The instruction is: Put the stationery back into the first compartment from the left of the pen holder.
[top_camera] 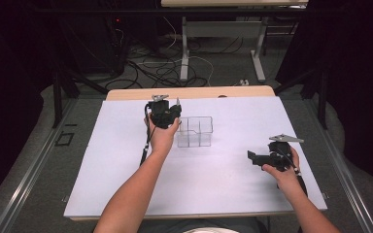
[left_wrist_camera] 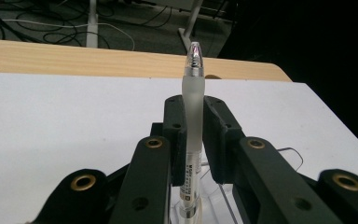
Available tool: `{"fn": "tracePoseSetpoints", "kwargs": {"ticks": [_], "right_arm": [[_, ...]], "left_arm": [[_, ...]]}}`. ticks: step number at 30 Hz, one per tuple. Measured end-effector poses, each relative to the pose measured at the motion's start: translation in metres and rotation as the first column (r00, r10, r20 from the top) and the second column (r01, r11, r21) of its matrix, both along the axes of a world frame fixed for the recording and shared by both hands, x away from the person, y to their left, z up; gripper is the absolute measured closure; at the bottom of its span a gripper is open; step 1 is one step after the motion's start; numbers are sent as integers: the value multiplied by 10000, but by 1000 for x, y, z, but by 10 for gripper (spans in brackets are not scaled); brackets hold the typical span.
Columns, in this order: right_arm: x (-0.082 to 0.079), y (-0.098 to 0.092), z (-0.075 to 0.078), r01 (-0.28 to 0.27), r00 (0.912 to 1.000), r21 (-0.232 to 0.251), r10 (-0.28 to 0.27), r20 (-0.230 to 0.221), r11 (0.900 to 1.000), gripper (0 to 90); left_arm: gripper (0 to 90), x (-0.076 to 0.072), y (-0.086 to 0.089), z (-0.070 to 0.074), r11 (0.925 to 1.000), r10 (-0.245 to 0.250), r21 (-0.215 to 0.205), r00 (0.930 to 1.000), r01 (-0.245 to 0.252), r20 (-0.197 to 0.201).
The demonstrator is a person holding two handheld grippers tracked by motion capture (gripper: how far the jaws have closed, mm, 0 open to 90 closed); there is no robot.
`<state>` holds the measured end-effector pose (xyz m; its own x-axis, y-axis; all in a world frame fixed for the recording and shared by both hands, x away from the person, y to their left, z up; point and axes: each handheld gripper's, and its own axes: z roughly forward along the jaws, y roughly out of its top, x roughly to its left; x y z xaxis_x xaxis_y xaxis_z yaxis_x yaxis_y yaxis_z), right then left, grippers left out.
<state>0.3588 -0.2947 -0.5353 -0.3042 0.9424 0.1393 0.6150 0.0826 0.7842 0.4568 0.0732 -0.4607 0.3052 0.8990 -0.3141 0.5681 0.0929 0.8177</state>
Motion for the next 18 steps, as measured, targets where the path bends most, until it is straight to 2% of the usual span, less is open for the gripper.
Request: {"fn": "tracePoseSetpoints", "kwargs": {"ticks": [3,7,12,18], "right_arm": [[0,1,0,-10,10000,42,10,-31,10000,0],[0,1,0,-3,10000,49,3,-41,10000,0],[0,1,-1,-8,10000,10,8,-35,10000,0],[0,2,0,2,10000,38,-2,-50,10000,0]], "left_arm": [[787,-1,0,0,10000,67,-12,9999,-67,-95],[700,-3,3,3,9999,88,72,10000,-88,36],[628,-6,11,10,9998,-43,-219,9999,46,122],[553,-7,20,15,10000,-10,-60,9999,11,140]]}}
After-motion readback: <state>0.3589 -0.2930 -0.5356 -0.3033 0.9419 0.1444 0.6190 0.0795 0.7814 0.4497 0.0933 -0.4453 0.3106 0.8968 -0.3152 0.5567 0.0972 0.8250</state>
